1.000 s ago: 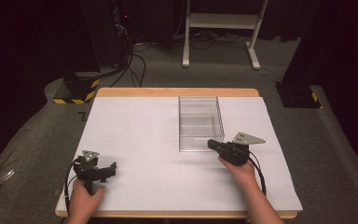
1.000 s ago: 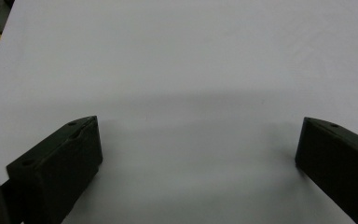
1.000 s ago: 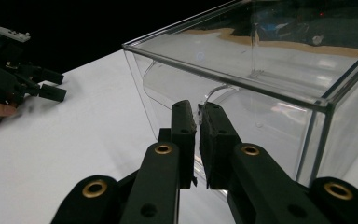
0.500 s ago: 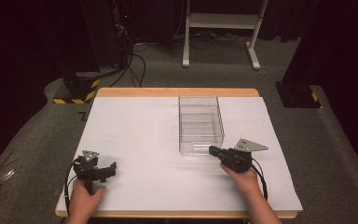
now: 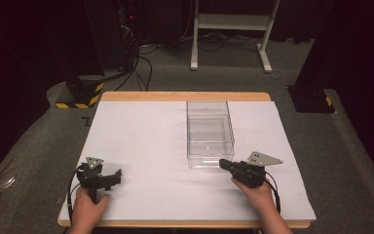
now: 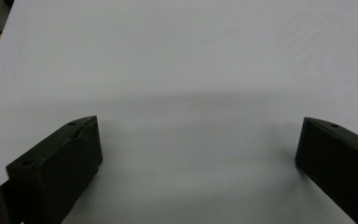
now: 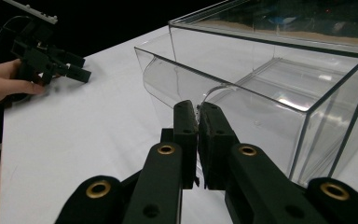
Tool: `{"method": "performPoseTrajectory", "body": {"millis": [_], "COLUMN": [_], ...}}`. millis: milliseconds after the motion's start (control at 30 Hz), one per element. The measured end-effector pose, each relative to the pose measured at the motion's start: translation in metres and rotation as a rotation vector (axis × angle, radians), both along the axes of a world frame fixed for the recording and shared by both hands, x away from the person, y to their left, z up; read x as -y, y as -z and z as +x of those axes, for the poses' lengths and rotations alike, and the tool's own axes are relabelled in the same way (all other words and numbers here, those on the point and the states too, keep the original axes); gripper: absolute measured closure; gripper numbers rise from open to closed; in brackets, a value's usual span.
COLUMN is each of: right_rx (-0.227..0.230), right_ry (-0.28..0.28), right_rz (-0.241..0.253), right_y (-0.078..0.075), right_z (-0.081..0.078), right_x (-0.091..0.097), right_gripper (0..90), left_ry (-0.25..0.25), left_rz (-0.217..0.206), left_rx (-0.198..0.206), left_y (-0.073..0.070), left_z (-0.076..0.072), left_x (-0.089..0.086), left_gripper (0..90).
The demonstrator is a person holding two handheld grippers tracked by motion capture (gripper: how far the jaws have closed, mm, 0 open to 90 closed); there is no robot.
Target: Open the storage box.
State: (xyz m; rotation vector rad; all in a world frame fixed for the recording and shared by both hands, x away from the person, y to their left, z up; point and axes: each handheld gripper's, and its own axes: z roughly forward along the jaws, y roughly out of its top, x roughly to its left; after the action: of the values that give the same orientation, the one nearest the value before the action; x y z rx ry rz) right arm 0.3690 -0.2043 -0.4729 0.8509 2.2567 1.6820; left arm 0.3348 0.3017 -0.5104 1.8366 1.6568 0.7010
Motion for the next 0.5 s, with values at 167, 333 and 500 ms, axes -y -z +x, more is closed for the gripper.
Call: {"method": "performPoseTrajectory", "body": {"millis": [167, 333, 500], "right_rx": [0.005, 0.007, 0.007], "right_ry": [-0.009, -0.017, -0.027], "right_rz": [-0.01, -0.012, -0.012], "right_y": [-0.001, -0.001, -0.001], "right_z": [-0.008, -0.016, -0.023], "right_x": [0.001, 0.002, 0.004], "right_gripper": [86.3, 86.7, 86.9], "left_ry": [0.0, 0.0, 0.0], "left_rz": [0.0, 0.0, 0.0], "left_rx": [0.0, 0.0, 0.0], "left_y": [0.0, 0.0, 0.0], "left_z": [0.0, 0.0, 0.0], "left_x": [0.0, 0.0, 0.0], "left_gripper": [0.6, 0.6, 0.6]}}
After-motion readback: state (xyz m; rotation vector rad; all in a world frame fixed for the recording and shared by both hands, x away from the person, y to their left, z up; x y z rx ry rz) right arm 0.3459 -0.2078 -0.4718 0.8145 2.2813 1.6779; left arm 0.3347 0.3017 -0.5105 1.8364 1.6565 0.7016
